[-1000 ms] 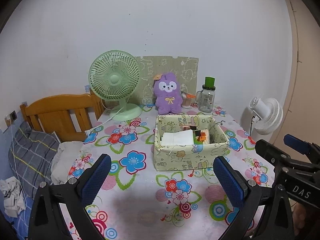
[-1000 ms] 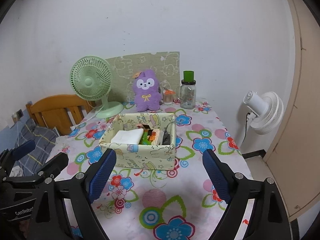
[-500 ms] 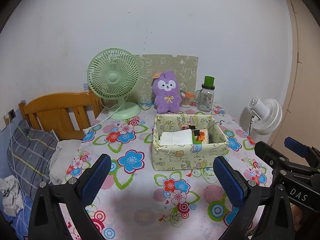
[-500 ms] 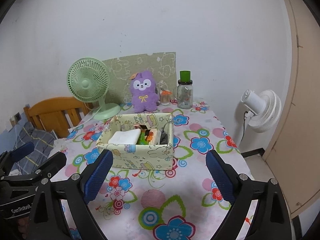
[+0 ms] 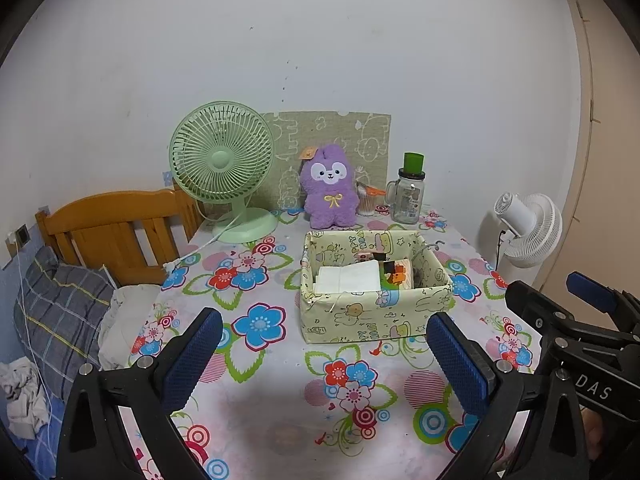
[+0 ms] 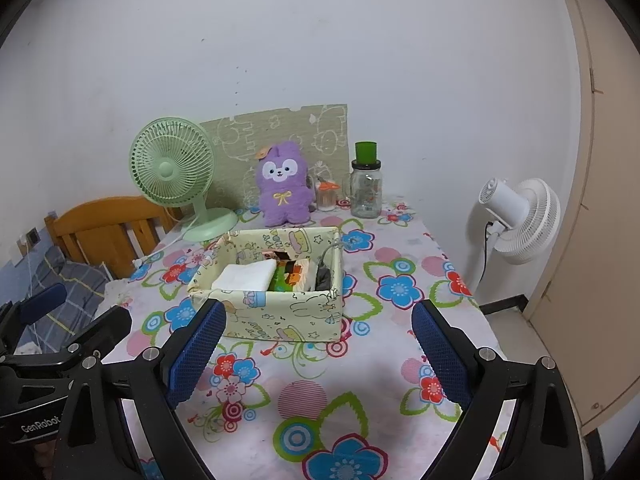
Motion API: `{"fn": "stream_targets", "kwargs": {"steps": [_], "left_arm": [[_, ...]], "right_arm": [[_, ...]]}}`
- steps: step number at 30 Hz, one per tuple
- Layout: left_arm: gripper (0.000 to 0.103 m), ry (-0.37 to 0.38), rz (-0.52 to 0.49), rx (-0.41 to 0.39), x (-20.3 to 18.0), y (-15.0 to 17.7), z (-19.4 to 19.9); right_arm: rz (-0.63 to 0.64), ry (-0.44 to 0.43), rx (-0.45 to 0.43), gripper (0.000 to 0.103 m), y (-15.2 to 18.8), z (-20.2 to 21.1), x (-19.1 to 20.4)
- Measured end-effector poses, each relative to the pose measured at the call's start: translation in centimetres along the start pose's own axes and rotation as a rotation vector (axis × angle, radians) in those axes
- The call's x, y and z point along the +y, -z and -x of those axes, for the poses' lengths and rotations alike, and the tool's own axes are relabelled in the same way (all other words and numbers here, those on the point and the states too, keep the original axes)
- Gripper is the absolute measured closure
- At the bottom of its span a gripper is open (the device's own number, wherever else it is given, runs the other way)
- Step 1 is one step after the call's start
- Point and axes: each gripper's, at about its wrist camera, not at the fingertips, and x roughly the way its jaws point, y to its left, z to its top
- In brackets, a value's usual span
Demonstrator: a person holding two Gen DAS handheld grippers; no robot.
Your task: Organize soft objects
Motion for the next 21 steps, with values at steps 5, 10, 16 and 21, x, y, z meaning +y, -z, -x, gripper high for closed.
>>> {"fn": "stream_targets", "kwargs": {"steps": [5,10,16,21], "left_arm": [[0.0,0.0,0.0,-0.002,0.01,-0.02,0.1],[0.0,0.0,0.002,-0.001,0.07,-0.09,0.12],[0.0,0.002,0.002,0.0,0.09,-0.06,0.1],[0.0,0.003,0.004,0.002,0.1,-0.2,0.15]], "right_arm": [[0.003,0.003,-0.002,0.007,-0.01,0.04,0.02],[0.006,0.007,-0.002,0.007,-0.01,0.19,0.13],[0.006,0.006,-0.002,0.007,-0.11,0.22,0.15],[0.007,0.008,-0.002,0.007,-0.11,0.23,0.21]]}}
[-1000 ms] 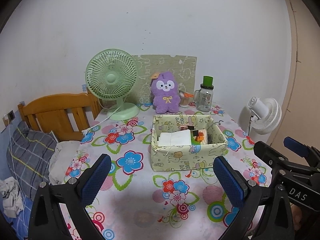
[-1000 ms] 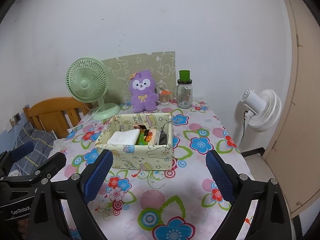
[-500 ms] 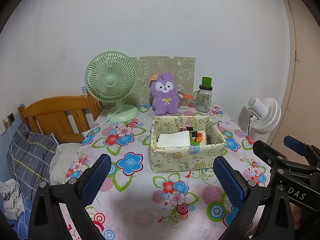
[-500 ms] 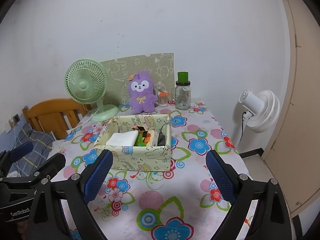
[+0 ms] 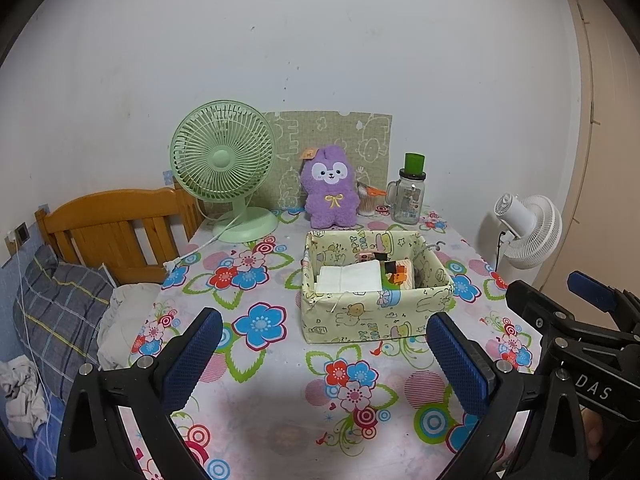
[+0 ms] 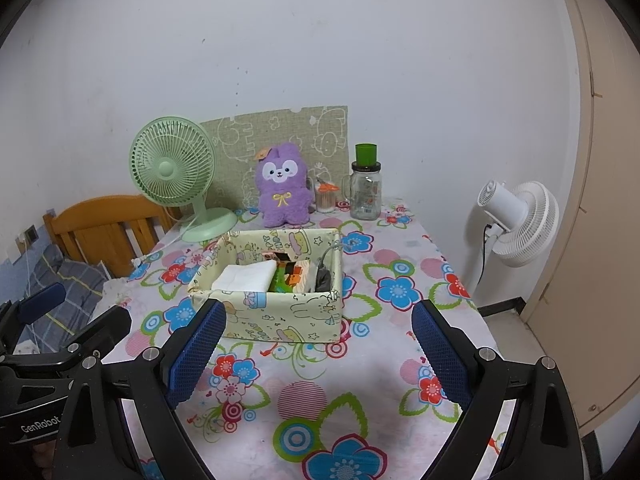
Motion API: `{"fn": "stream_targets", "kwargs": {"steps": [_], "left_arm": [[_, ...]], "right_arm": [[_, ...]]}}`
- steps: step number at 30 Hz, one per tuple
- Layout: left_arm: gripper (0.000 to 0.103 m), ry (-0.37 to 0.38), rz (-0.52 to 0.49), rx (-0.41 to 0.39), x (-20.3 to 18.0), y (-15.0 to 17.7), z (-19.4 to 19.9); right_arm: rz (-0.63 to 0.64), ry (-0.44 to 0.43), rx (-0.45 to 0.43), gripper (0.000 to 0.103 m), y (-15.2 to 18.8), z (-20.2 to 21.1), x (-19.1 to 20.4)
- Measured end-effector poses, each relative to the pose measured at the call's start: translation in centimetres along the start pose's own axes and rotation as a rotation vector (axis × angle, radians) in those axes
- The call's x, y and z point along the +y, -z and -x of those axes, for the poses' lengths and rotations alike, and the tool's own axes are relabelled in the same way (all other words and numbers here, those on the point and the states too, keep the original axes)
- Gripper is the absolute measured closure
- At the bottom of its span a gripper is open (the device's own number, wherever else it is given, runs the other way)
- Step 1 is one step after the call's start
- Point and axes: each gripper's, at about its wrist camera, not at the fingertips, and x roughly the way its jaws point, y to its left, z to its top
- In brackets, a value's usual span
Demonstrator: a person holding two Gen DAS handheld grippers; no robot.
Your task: Organize soft objects
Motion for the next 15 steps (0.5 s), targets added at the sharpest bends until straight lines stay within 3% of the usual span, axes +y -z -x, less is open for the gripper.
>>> {"fn": "stream_targets", "kwargs": {"steps": [15], "left_arm": [[0.0,0.001,0.002,0.002,0.16,0.01,-0.12]], "right_arm": [[0.0,0.002,0.004,0.007,0.0,-0.02,0.1]]}}
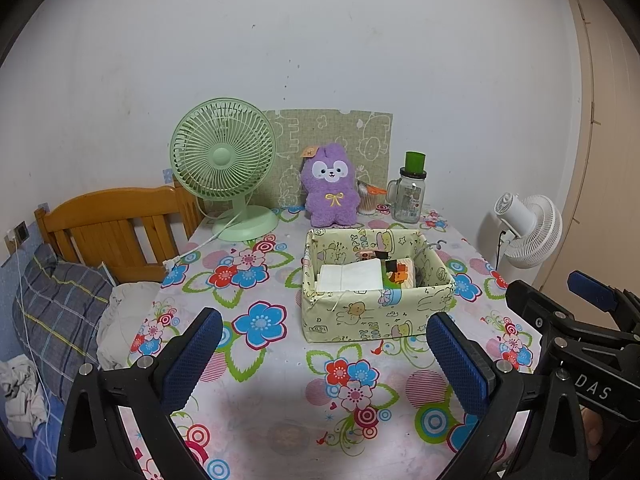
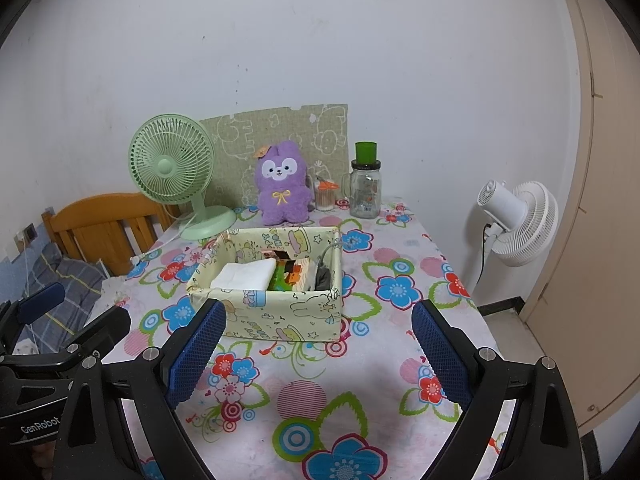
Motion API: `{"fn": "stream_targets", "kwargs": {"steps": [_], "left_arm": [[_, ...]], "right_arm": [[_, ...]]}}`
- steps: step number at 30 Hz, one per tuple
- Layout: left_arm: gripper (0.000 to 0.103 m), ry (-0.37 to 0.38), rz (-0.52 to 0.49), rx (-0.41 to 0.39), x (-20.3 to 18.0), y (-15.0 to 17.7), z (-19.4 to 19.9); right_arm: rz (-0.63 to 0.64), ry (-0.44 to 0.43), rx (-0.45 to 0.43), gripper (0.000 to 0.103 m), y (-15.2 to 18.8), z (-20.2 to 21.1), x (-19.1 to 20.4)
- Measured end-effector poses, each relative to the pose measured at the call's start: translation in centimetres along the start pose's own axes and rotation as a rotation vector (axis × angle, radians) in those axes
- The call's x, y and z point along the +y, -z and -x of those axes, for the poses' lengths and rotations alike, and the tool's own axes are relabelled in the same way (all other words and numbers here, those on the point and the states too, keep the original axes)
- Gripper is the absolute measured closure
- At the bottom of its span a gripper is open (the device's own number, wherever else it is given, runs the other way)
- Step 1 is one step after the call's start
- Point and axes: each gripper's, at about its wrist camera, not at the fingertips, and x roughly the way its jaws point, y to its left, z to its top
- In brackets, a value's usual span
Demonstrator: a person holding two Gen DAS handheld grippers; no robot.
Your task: Organize soft objects
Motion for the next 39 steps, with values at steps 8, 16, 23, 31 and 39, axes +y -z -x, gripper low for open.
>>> {"fn": "stream_targets", "kwargs": {"steps": [8,16,23,31,39], "left_arm": [[0.0,0.0,0.001,0.0,0.01,-0.01,0.02],[0.0,0.0,-0.001,-0.001,0.03,0.05,-0.1],[0.0,-0.001,0.0,-0.002,0.02,0.05,-0.08],[0.0,0.0,0.002,-0.003,0.02,0.23,-0.22],[0.0,0.0,0.002,-0.003,0.03,0.23,-0.21]], "right_arm": [[0.0,0.0,0.002,0.007,0.02,-0.03,0.04],[0.001,0.002,0.001,0.007,0.09,-0.04,0.03],[0.001,0.001,0.002,0.007,0.02,-0.05,0.04],[0.002,0.003,0.001,0.007,0.07,-0.05,0.02],[0.004,0.004,-0.002,0.007,0.11,0.05,-0.03]]}}
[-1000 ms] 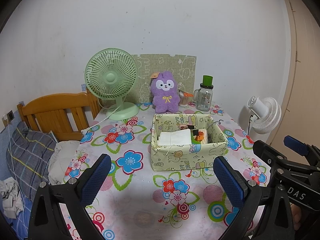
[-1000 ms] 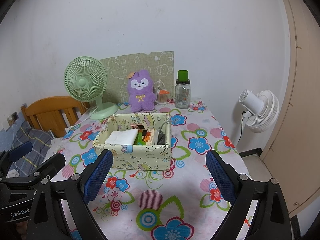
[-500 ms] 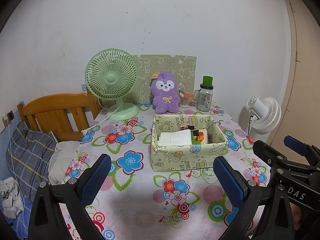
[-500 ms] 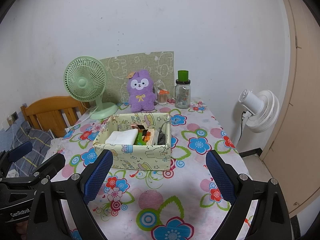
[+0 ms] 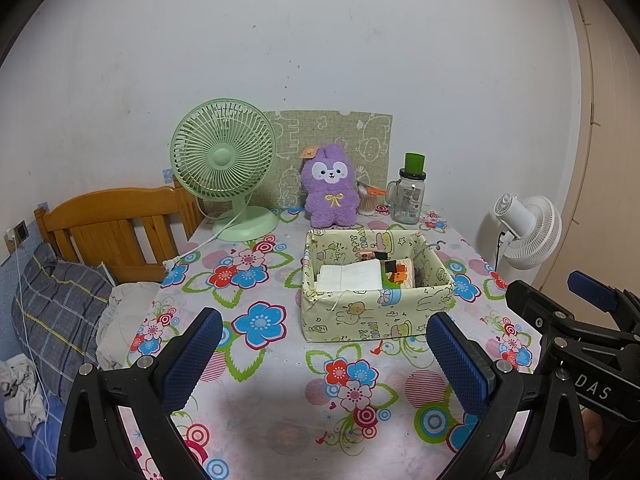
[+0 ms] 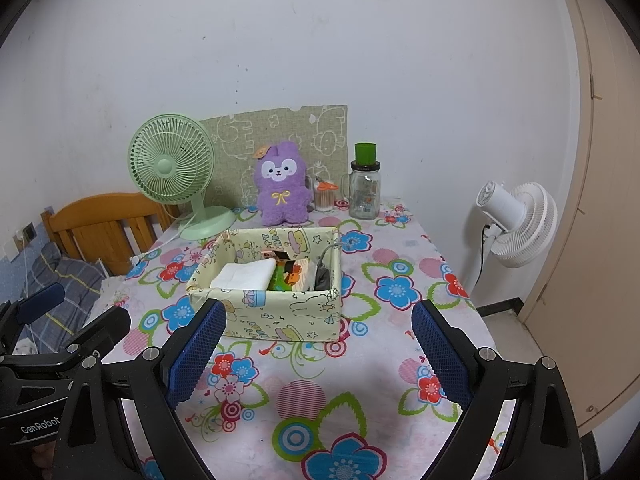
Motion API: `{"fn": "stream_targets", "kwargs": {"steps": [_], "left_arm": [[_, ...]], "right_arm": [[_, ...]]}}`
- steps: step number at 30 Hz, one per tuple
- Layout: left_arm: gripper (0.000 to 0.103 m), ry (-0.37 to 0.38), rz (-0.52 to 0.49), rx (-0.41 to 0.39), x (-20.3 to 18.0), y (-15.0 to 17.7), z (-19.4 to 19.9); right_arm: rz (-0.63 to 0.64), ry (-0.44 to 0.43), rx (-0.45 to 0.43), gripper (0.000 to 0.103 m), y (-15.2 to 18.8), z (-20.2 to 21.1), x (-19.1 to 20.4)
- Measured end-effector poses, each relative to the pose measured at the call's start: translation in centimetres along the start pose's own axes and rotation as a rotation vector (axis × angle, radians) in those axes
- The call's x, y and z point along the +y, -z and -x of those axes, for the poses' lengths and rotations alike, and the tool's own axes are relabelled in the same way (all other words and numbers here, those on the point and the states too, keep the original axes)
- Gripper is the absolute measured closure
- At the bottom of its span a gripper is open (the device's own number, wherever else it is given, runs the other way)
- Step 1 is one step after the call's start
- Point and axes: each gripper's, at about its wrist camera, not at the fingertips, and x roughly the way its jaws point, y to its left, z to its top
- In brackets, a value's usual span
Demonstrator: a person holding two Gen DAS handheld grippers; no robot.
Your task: Organize soft objects
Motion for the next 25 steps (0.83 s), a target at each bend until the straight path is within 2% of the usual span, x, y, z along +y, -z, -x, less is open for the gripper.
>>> {"fn": "stream_targets", "kwargs": {"steps": [25], "left_arm": [[0.0,-0.005,0.007,0.009,-0.33,0.28,-0.03]], "right_arm": [[-0.001,-0.001,0.0,0.007,-0.18,0.18,-0.11]]}}
